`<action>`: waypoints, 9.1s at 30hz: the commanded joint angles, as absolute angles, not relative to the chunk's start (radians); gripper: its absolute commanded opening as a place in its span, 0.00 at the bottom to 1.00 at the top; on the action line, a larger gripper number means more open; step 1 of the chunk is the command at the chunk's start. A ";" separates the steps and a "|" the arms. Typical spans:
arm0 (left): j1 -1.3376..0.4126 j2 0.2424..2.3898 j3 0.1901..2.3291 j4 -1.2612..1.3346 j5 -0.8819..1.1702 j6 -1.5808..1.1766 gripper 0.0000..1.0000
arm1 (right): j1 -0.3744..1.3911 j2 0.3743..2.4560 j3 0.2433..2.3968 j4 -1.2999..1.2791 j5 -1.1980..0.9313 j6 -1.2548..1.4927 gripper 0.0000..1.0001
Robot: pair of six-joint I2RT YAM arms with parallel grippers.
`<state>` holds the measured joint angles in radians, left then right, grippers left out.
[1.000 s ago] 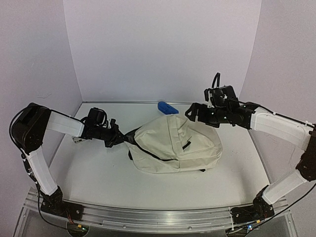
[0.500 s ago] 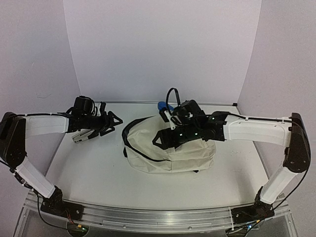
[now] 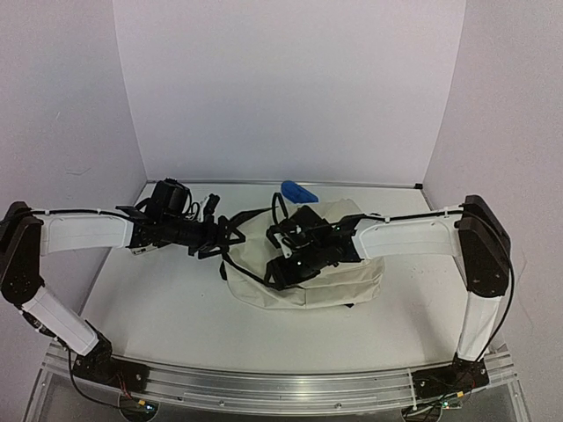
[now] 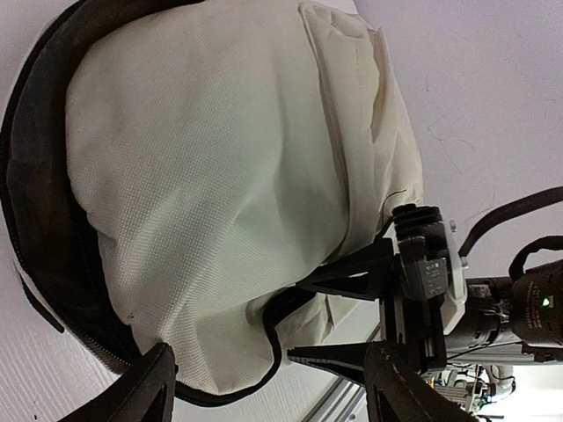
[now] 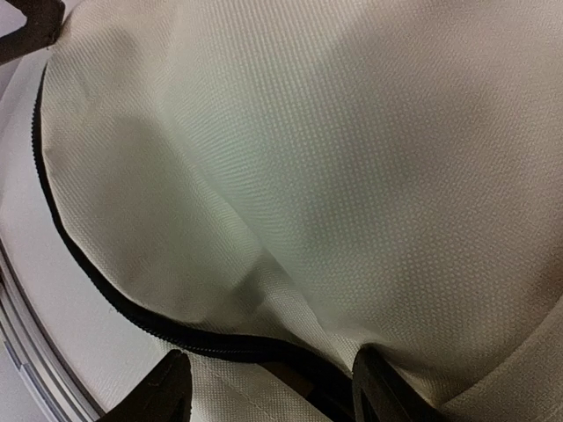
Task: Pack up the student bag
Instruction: Adjust the student bag at the center of the board, then zip the student bag at the center of the board.
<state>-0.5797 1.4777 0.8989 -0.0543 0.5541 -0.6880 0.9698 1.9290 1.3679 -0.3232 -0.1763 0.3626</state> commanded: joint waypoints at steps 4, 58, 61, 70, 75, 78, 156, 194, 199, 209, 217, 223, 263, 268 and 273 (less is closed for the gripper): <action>-0.608 1.560 0.952 -0.059 0.594 -0.725 0.73 | 0.982 1.920 1.307 -0.340 -0.246 0.403 0.61; -0.854 1.588 1.209 -0.493 -0.165 -0.226 0.89 | 0.793 1.291 0.852 -0.475 0.191 0.953 0.83; -0.817 1.631 1.239 -0.498 -0.174 -0.292 0.95 | 0.766 1.276 0.838 -0.493 0.227 0.962 0.87; -0.640 1.736 1.245 -0.326 0.171 -0.510 0.95 | 0.751 1.327 0.774 -0.439 0.261 0.943 0.84; -0.632 1.811 1.254 -0.327 0.195 -0.533 0.74 | 0.747 1.341 0.736 -0.321 0.234 0.924 0.58; -0.627 1.825 1.238 -0.328 0.190 -0.549 0.47 | 0.747 1.350 0.732 -0.258 0.222 0.886 0.36; -1.155 1.678 1.338 -0.726 -0.322 -0.272 0.00 | 0.891 1.573 1.046 -0.196 0.050 0.873 0.73; -1.152 1.435 1.135 -0.478 -0.399 -0.526 0.00 | 1.118 1.900 1.374 -0.830 0.657 1.132 0.54; -1.151 1.488 1.160 -0.417 -0.320 -0.499 0.00 | 1.083 1.779 1.285 -0.843 0.696 1.161 0.51; -1.149 1.593 1.195 -0.226 -0.143 -0.483 0.00 | 0.935 1.598 0.990 -0.514 0.538 0.981 0.42; -1.132 1.638 1.221 -0.239 -0.097 -0.505 0.00 | 0.887 1.518 0.934 -0.330 0.400 0.909 0.51; -1.127 1.647 1.218 -0.224 -0.080 -0.513 0.00 | 0.888 1.342 0.967 -0.324 0.273 0.980 0.56; -1.115 1.629 1.229 -0.236 -0.048 -0.457 0.00 | 0.900 1.719 1.059 -0.416 0.364 1.069 0.29; -1.115 1.628 1.224 -0.223 -0.015 -0.442 0.00 | 0.900 1.751 1.078 -0.404 0.412 1.076 0.21; -1.115 1.648 1.240 -0.234 -0.011 -0.442 0.00 | 0.903 1.729 1.076 -0.398 0.413 1.068 0.02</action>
